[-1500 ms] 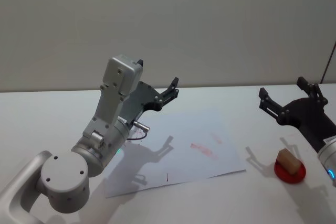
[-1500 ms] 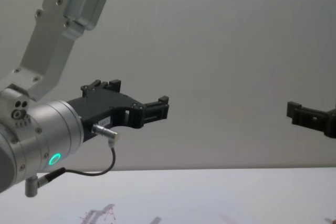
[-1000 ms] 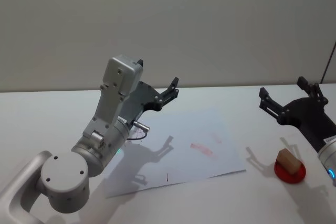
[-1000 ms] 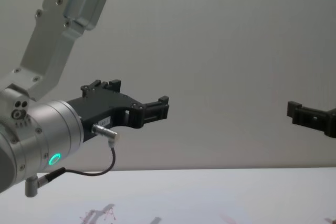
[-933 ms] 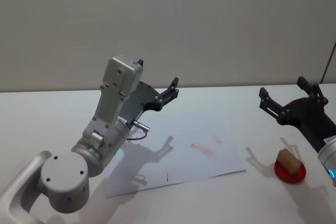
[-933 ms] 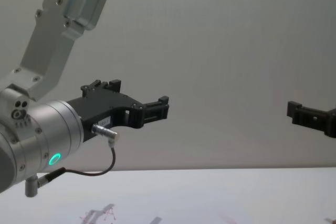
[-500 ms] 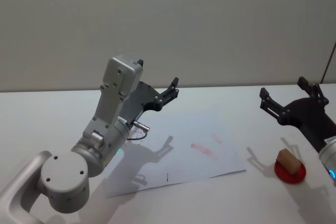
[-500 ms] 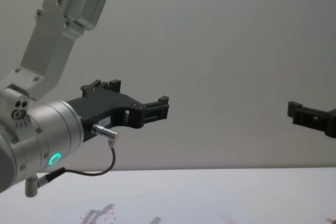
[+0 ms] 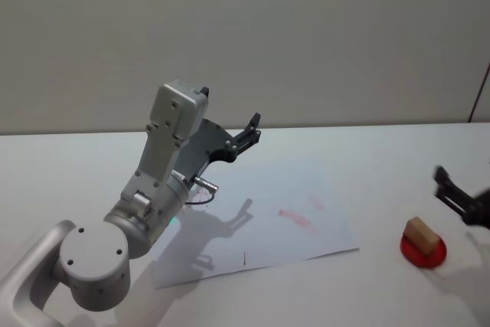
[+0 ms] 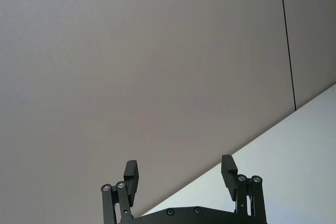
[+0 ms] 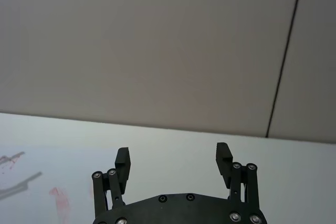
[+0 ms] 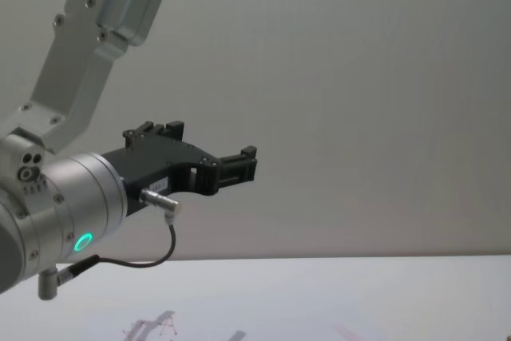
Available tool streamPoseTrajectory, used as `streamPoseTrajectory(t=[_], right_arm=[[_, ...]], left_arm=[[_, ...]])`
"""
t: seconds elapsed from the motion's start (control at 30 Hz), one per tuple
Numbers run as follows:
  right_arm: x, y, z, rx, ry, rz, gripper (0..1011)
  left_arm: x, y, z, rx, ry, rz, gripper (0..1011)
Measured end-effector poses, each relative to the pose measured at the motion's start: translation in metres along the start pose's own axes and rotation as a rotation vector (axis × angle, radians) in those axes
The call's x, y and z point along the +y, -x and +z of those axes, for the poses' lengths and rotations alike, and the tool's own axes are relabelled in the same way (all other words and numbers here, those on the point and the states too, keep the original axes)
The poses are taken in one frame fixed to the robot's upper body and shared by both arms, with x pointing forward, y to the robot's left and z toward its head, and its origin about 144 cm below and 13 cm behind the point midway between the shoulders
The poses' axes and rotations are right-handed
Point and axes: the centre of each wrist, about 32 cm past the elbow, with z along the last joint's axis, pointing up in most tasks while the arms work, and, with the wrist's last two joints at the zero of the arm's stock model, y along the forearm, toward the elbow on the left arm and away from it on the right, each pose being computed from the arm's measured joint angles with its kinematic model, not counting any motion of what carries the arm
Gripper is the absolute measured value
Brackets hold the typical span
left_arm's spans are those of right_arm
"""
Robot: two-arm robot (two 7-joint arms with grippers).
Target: Use the one hand to pick up the stamp and affix it onto the A4 paper.
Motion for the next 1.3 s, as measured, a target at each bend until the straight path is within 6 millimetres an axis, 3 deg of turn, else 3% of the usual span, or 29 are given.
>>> streamPoseTrajectory(t=[0.2,0.43,1.3], right_arm=[[-0.029,-0.013,-0.003,0.01,0.054,-0.025,1001],[-0.04,-0.022,0.0,0.009,0.101,-0.017,1001],[-0.007,-0.028,-0.006,-0.007,0.333,0.148,1001]], left_arm=[[0.0,0.0,0.0,0.0,0.0,0.0,1001],[0.0,0.0,0.0,0.0,0.0,0.0,1001],[0.0,0.0,0.0,0.0,0.0,0.0,1001]])
